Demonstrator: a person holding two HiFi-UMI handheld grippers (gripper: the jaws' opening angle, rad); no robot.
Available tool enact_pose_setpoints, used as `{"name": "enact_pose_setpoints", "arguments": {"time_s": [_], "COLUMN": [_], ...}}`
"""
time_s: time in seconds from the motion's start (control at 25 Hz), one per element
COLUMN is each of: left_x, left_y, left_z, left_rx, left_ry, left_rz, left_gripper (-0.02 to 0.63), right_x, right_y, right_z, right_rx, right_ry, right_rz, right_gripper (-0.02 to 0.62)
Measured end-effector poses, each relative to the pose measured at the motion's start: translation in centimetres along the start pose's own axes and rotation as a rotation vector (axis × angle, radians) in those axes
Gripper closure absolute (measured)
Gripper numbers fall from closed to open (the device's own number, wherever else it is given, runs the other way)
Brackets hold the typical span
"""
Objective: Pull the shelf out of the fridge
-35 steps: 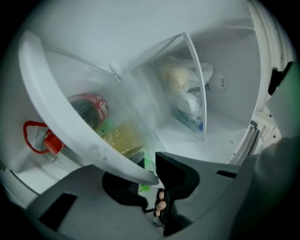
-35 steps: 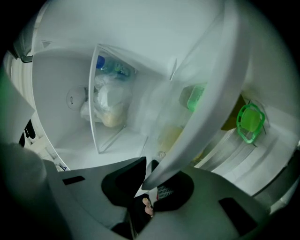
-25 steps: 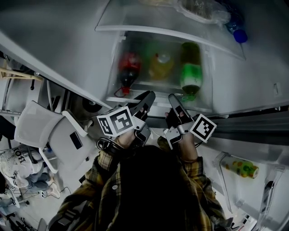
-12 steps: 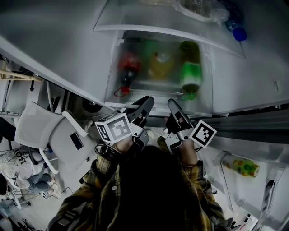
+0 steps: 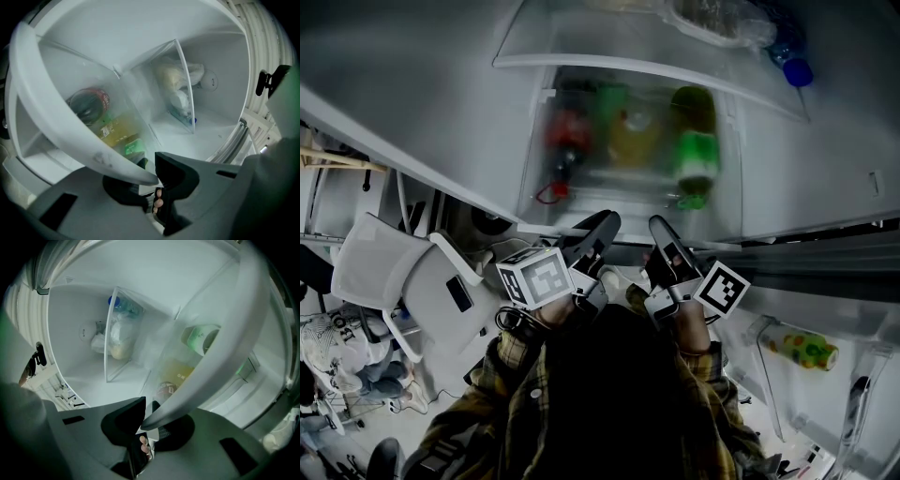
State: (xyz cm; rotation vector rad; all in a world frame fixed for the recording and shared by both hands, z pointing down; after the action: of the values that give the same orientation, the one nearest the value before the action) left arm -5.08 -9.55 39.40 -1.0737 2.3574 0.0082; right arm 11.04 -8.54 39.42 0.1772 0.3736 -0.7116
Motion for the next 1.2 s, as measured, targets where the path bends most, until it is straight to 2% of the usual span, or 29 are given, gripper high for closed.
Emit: {"name": "enact_pose_setpoints", "arguments": {"time_s": [0.48,1.2], "left_x": [-1.9,-2.1], "left_y": [1.6,2.2], "left_z": [0.1,0.6], "left_rx": [0.001,-0.008], "left_ry": [0.001,0.008], "left_rz": [-0.023,-0.02], "left_gripper": [0.532,0.532], "right_x": [-1.3,-1.7], "right_y": [1.8,2.2], "right_z": [-0.6,-1.1], "right_rx": [0.001,0.003], "right_ry": [0.008,0.01], "right_rz": [-0.006,-0.009], "right_gripper": [0.537,0.535]}}
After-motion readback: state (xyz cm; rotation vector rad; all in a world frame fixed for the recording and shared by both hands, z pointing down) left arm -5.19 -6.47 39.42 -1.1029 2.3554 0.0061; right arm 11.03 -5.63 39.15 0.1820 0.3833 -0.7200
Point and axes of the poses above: the fingertips, and each gripper's own axes: y backward along the fingers, z to its right, x out of its top, the point moved 6 cm from there along y, backward along the fingers, and after that the axes turned 6 degrees about x, right-handed, at the moved point
